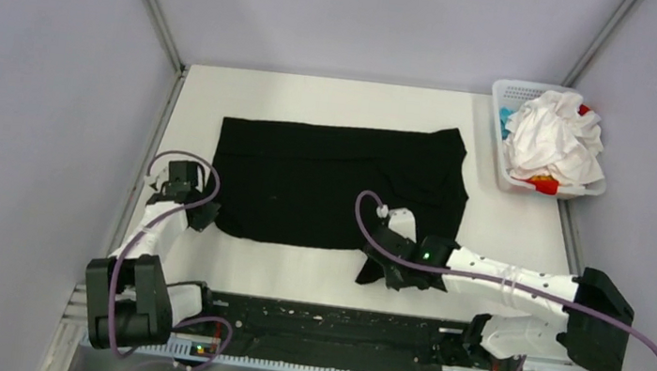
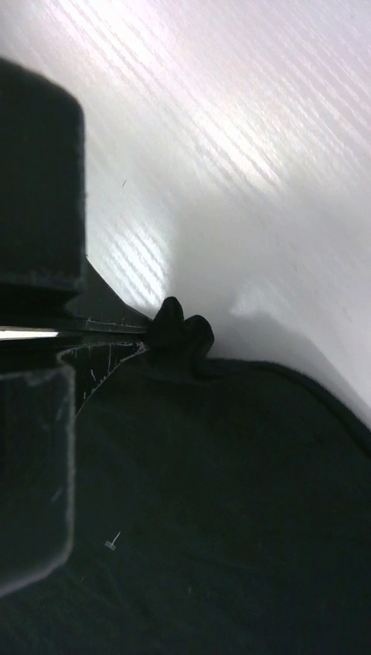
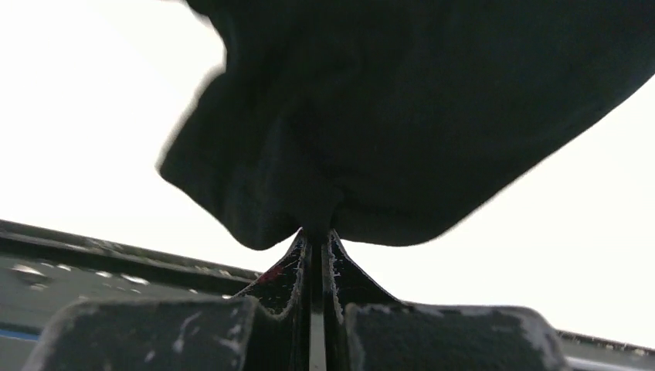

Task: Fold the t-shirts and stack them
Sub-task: Grab the side of the flattened tshirt closest away from the robot with both arms, then fold the other side of the tshirt into a rectangle

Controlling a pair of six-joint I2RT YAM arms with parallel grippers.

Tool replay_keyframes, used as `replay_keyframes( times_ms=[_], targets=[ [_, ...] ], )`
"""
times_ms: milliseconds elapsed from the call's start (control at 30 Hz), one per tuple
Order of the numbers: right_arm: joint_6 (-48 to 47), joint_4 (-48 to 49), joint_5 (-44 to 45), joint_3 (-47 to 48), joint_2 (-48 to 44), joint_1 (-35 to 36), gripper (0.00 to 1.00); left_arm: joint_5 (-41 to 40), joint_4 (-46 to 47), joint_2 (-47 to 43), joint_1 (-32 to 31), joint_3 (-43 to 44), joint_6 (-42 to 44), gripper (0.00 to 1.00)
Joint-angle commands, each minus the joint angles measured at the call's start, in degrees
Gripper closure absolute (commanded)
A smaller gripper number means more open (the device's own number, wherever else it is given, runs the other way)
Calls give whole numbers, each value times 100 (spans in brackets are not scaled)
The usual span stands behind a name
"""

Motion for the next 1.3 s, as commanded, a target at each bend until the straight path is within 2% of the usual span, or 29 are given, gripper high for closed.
replay_keyframes(
  times_ms=[0, 133, 467, 733, 900, 1100, 1133, 1233, 1267],
  targets=[
    [-686, 0, 554, 806, -308, -660, 100, 255, -65, -97, -2, 493, 90, 100],
    [-1252, 189, 699, 1468, -250, -1451, 100, 342, -97, 166, 0, 874, 129, 100],
    [-2475, 1041, 78, 2727, 563, -3164, 100, 402, -207, 1381, -7, 2104, 226, 100],
    [-3209, 1434, -301, 3691, 1682, -3915, 100, 513, -404, 2446, -1, 3277, 307, 100],
    [-3300, 1458, -522, 4101, 2353, -4265, 100, 430, -620, 3160, -1, 4109, 348, 100],
    [-3278, 1562, -997, 4653, 3252, -4650, 100, 847, -741, 4151, -26, 5186, 361, 100],
    [-3293, 1545, -1068, 4826, 3502, -4702, 100, 840, -783, 4300, -34, 5317, 366, 98],
    [-3332, 1441, -1260, 5592, 4342, -4812, 99, 781, -960, 4634, -46, 5679, 398, 66],
    [-3341, 1379, -1297, 5933, 4768, -4860, 96, 756, -981, 4697, -44, 5790, 405, 58]
  ],
)
